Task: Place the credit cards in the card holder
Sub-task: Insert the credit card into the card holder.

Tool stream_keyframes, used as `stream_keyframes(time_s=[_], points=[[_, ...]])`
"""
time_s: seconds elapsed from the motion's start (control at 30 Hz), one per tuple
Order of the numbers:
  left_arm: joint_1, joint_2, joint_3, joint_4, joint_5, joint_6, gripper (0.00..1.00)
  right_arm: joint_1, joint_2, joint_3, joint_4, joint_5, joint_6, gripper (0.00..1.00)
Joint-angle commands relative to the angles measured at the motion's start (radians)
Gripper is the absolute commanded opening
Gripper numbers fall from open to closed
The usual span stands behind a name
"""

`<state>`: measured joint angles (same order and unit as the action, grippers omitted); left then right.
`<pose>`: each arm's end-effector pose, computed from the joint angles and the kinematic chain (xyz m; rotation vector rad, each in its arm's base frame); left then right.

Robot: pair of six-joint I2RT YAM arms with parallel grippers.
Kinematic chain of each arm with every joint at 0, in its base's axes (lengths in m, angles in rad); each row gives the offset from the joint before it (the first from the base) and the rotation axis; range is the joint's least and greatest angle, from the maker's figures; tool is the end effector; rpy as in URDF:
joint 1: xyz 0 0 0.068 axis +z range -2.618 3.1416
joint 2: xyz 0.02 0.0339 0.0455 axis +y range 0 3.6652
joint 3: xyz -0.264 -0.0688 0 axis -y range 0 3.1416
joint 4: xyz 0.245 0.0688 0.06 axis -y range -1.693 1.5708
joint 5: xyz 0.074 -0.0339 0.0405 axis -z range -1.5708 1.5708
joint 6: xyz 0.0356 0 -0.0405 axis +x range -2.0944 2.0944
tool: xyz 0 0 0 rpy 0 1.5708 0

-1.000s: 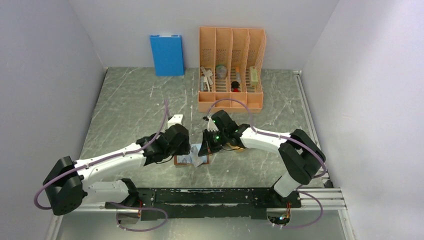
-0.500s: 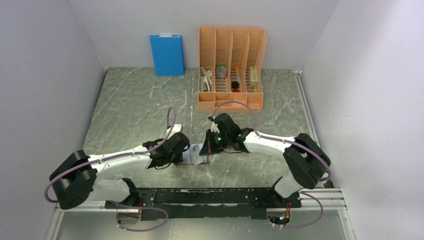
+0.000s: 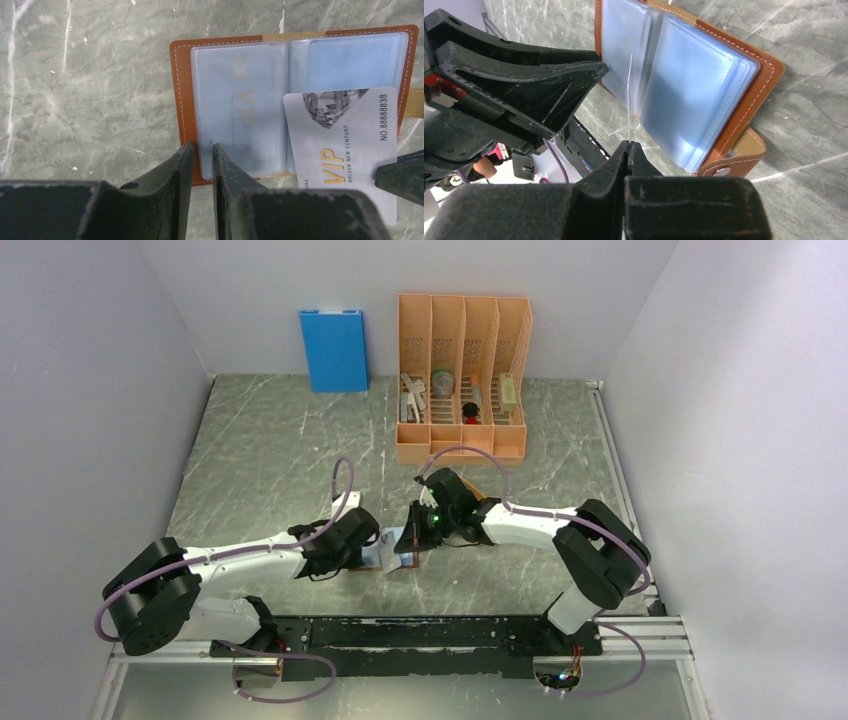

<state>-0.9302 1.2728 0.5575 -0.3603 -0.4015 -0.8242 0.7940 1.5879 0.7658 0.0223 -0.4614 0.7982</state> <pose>0.1412 -0.1661 0.1565 0.0041 2.5224 -0.1619 0.2053 0.2315 0.1629 -0.2479 2.6599 1.2082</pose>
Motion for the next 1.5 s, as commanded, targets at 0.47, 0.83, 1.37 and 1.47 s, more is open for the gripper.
stream_keyframes(time_s=[0.47, 0.83, 1.37, 1.47], points=[[0.005, -0.011, -0.011, 0.026, -0.013, -0.006, 0.25, -0.003, 0.071, 0.007, 0.074, 0.024, 0.090, 0.00], [0.006, -0.012, -0.015, 0.027, -0.016, -0.006, 0.25, -0.016, 0.018, -0.042, 0.084, 0.062, 0.107, 0.00], [0.006, -0.010, -0.013, 0.035, 0.003, -0.006, 0.24, -0.016, 0.083, -0.020, 0.128, -0.011, 0.114, 0.00], [0.006, -0.013, -0.013, 0.034, 0.004, -0.006, 0.24, -0.015, 0.095, -0.025, 0.139, -0.005, 0.124, 0.00]])
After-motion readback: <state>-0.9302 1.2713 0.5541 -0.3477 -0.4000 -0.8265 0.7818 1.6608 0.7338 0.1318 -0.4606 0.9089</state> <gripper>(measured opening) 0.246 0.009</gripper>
